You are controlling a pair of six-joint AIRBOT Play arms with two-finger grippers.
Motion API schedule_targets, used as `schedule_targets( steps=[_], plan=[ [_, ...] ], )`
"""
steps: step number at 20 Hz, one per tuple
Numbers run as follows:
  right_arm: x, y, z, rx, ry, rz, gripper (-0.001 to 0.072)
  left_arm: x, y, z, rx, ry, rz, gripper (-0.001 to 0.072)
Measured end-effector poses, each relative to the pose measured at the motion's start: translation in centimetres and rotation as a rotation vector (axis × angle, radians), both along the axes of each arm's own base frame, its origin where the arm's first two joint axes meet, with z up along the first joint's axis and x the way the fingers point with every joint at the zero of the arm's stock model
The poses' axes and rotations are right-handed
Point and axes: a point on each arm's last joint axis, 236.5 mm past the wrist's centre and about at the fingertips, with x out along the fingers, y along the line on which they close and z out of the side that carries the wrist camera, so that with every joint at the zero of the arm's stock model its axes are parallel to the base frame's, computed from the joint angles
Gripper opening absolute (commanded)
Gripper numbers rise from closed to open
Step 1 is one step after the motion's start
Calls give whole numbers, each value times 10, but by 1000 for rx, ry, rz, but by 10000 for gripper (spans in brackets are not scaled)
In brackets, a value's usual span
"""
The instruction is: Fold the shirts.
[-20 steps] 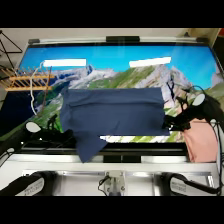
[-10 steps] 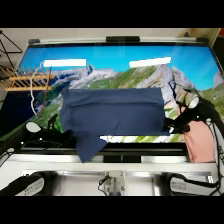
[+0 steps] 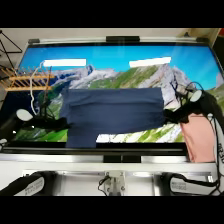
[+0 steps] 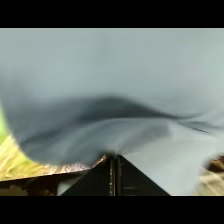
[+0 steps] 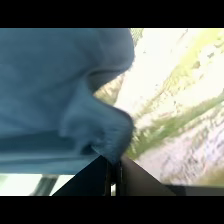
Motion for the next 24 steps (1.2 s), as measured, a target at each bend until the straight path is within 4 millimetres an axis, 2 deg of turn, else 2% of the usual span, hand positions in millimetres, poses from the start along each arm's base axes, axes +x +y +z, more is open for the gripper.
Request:
schedule_targets(
  steps=[2,5,9,11,12,13,14,15,17,19,22,24],
  plan=[
    [34,-2,22,-4,-100,-19,69,37,14,24,18,-80,21,28],
    [84,-7,38,-11,-214,-50,69,90,24,46,21,-138,23,28],
    [143,2,33,-32,-293,-33,69,162,26,51,15,-167,-3,28],
    [163,3,23,-51,-309,-39,70,188,26,45,4,-152,-7,29],
    [169,4,16,-59,-304,-42,94,197,25,39,-3,-135,-6,44],
    [171,4,8,-64,-291,-45,265,203,24,31,-10,-112,-2,192],
    [173,4,1,-70,-280,-40,681,207,23,23,-17,-88,-1,395],
    [173,2,-3,-78,-270,-35,683,208,21,16,-26,-63,3,464],
    [171,1,-10,-85,-249,-13,684,205,19,7,-36,-22,-14,464],
    [170,1,-13,-80,-242,1,684,205,18,7,-43,-11,-25,463],
    [171,4,-19,-30,-233,-31,679,204,17,20,-46,-25,-55,455],
    [174,14,-22,32,-233,-51,474,205,11,36,-59,-56,-82,445]
  ],
)
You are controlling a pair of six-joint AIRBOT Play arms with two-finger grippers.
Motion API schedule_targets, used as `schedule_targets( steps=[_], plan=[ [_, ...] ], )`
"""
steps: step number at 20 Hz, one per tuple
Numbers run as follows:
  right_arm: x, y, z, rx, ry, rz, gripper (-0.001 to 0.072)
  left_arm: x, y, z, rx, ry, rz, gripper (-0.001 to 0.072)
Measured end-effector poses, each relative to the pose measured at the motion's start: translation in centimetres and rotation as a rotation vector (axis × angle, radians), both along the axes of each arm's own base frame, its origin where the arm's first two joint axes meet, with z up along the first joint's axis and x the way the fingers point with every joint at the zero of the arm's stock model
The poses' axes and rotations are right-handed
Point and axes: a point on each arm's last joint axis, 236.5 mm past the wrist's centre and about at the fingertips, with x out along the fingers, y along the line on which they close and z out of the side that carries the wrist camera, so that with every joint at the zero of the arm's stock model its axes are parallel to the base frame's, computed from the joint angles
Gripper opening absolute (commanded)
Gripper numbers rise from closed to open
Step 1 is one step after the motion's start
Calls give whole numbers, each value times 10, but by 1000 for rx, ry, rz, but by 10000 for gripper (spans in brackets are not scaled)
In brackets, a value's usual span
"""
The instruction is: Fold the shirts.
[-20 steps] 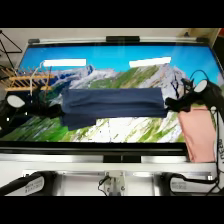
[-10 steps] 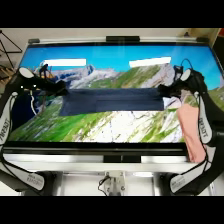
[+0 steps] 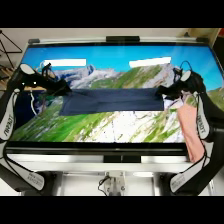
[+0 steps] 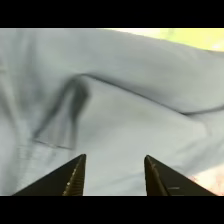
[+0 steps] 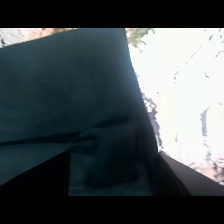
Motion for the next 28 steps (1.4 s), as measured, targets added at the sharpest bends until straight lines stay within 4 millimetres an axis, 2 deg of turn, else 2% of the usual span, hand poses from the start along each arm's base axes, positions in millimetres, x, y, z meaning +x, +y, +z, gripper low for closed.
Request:
schedule_targets(
  steps=[2,4,5,6,7,10,13,15,19,21,25,27,28],
  plan=[
    [-2,17,-3,82,18,-2,295,2,-8,16,-13,-36,-21,444],
    [-7,28,-3,131,37,8,71,4,-20,28,-36,-61,-39,438],
    [-9,31,-2,143,43,19,69,3,-29,32,-50,-68,-51,289],
    [-12,35,1,157,52,29,69,4,-38,37,-67,-78,-62,49],
    [-16,36,7,163,58,44,69,4,-48,39,-77,-87,-74,30],
    [-16,43,51,186,-8,75,70,-7,-96,36,-111,-83,-160,30],
    [-29,56,113,198,-79,128,70,-27,-158,17,-125,-57,-270,29],
    [-50,64,158,199,-108,169,70,-43,-197,6,-128,-51,-337,29],
    [-92,76,234,204,-181,199,70,-63,-250,-3,-144,-59,-387,29],
    [-109,82,263,216,-221,199,70,-72,-278,-2,-184,-62,-391,29],
    [-133,94,304,260,-282,188,70,-98,-343,-2,-284,-58,-393,29],
    [-137,97,313,277,-295,177,70,-112,-367,-6,-313,-50,-399,27],
    [-138,98,316,284,-303,171,70,-114,-373,-8,-319,-50,-398,27]
  ],
)
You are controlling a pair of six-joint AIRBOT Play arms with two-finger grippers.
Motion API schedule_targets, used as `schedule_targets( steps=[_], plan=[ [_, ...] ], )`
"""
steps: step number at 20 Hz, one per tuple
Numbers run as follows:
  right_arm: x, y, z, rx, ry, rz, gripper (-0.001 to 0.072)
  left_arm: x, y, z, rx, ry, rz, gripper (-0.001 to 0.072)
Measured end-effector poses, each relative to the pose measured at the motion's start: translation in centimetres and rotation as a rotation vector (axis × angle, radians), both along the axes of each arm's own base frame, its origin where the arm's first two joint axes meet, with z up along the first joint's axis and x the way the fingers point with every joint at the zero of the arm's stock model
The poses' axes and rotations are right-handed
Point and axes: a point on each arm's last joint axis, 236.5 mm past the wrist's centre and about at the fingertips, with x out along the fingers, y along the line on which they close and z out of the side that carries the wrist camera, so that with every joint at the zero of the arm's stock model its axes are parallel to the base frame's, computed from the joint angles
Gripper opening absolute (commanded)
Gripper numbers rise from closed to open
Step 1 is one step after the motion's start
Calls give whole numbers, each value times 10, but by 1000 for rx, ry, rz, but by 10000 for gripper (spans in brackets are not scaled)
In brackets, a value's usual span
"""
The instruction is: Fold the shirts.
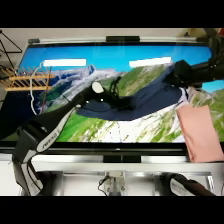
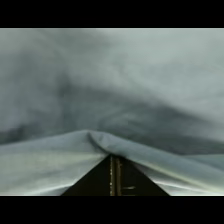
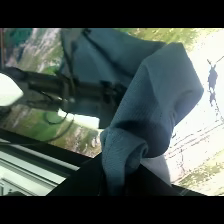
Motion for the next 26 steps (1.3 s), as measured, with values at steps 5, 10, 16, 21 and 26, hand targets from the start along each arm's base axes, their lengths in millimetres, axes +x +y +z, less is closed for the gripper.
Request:
schedule_targets(
  steps=[5,10,16,21,26],
  plan=[
    [17,17,15,108,-46,-21,70,44,42,34,-23,-73,74,26],
    [53,83,-4,206,-55,35,70,103,207,96,179,-231,217,26],
    [80,218,-87,310,41,114,98,95,385,186,344,-334,462,27],
    [83,295,-167,393,162,89,629,62,416,234,384,-422,492,27],
    [90,269,-176,337,158,99,629,48,410,250,395,-470,462,27]
  ],
)
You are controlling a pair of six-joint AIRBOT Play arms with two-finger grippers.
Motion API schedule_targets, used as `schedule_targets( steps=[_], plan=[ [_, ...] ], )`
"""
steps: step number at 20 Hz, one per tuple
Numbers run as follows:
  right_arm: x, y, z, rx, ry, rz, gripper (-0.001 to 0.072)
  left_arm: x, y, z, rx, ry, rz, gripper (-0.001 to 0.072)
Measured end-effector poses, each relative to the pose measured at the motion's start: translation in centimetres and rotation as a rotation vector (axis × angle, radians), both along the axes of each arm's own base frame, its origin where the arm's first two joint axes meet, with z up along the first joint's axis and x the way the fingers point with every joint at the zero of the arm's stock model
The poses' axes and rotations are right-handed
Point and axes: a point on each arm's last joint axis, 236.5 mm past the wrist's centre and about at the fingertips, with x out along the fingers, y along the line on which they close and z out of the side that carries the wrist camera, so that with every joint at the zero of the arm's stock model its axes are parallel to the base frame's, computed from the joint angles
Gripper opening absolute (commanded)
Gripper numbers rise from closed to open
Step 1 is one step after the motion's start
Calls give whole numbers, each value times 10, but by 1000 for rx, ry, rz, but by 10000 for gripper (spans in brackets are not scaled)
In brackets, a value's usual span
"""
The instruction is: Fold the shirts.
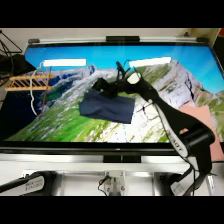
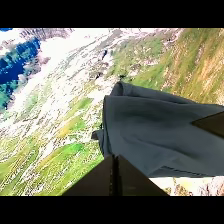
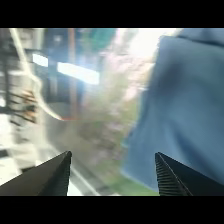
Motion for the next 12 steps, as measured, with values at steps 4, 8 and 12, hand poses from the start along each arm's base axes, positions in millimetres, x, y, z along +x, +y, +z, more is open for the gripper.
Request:
schedule_targets(
  steps=[4,8,12],
  plan=[
    [-10,-110,-25,-349,40,53,631,-3,-5,3,10,-8,-19,28],
    [-45,-213,-72,-613,244,72,632,-5,-12,3,17,-14,-45,28],
    [-58,-219,-105,-587,322,69,631,-6,-20,3,20,-17,-68,28]
  ],
)
